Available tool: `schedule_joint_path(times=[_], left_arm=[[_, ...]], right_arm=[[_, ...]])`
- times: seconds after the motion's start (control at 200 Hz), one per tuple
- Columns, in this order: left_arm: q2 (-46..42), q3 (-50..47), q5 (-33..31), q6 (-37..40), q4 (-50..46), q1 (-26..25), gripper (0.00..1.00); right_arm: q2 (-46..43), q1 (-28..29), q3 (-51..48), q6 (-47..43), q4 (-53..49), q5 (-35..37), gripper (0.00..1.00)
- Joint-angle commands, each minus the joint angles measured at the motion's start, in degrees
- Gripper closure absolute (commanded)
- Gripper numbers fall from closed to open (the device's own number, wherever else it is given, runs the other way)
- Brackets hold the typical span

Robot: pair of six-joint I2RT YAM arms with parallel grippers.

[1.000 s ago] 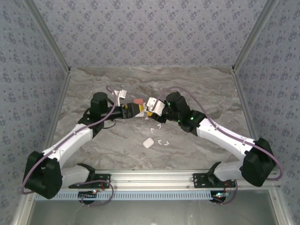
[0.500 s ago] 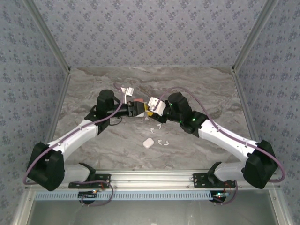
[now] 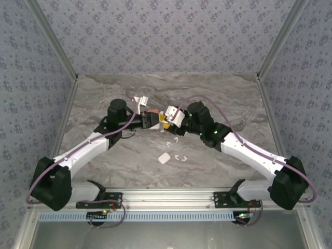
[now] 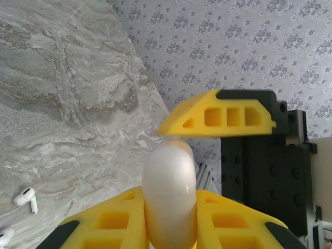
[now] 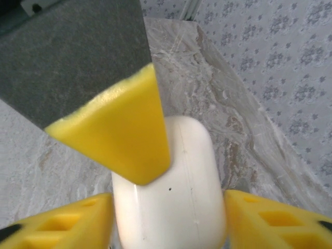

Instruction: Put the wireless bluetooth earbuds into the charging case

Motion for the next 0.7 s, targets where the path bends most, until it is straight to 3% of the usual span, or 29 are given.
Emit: schedule_joint_path(times=[0.0, 0.12, 0.24, 0.455, 0.695], left_arm=[[-1.33, 2.14, -0.7, 2.91, 3.18, -0.48, 0.84], [-3.0, 1.68, -3.86, 7.73, 3.67, -0.69, 0.89], [-4.95, 0.21, -7.02, 14.61, 6.51, -1.69, 0.89], [-7.03, -0.5, -10.13, 27.83, 10.1, -3.9, 0.94], [-6.77, 2.16, -8.27, 35.08, 8.27, -4.85, 0.95]], right_arm=[[-1.24, -2.2, 1.58, 3.25, -4.05, -4.44, 0.27], [-4.13, -4.71, -0.25, 6.52, -3.62, -8.19, 0.11], [-7.96, -8.8, -3.06, 12.87, -0.33, -13.83, 0.04], [-11.9, -14.5, -5.75, 26.02, 6.93, -21.18, 0.07], [-11.78, -15.03, -3.15, 28.08, 7.27, -21.41, 0.11]])
